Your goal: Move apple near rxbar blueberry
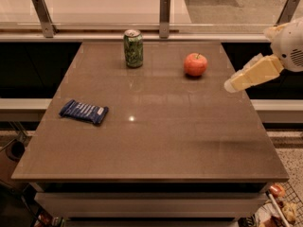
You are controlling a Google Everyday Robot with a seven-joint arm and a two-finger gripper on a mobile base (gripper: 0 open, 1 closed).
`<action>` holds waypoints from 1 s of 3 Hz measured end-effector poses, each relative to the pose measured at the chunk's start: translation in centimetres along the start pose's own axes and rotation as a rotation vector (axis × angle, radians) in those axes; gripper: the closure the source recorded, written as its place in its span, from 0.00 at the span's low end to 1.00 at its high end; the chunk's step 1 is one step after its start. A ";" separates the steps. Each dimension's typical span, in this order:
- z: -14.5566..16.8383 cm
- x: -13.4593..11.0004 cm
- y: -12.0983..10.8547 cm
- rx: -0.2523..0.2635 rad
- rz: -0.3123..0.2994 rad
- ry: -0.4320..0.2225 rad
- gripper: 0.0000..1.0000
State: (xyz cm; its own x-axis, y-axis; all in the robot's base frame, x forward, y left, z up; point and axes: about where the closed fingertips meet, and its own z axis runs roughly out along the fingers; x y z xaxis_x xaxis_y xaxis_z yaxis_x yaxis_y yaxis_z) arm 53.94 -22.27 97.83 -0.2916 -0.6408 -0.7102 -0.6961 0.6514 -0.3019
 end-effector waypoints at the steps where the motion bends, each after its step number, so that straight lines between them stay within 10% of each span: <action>1: 3.7 -2.1 -2.2 0.013 0.056 -0.125 0.00; 3: 11.2 -4.8 -3.4 -0.033 0.143 -0.248 0.00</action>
Offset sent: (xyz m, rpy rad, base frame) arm 0.1352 0.0616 -0.0256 0.3429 -0.1004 0.0172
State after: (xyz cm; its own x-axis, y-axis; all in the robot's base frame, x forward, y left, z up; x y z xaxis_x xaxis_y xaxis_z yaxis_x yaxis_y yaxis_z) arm 65.04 -16.90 95.14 -0.2218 -0.4216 -0.8793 -0.6819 0.7116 -0.1692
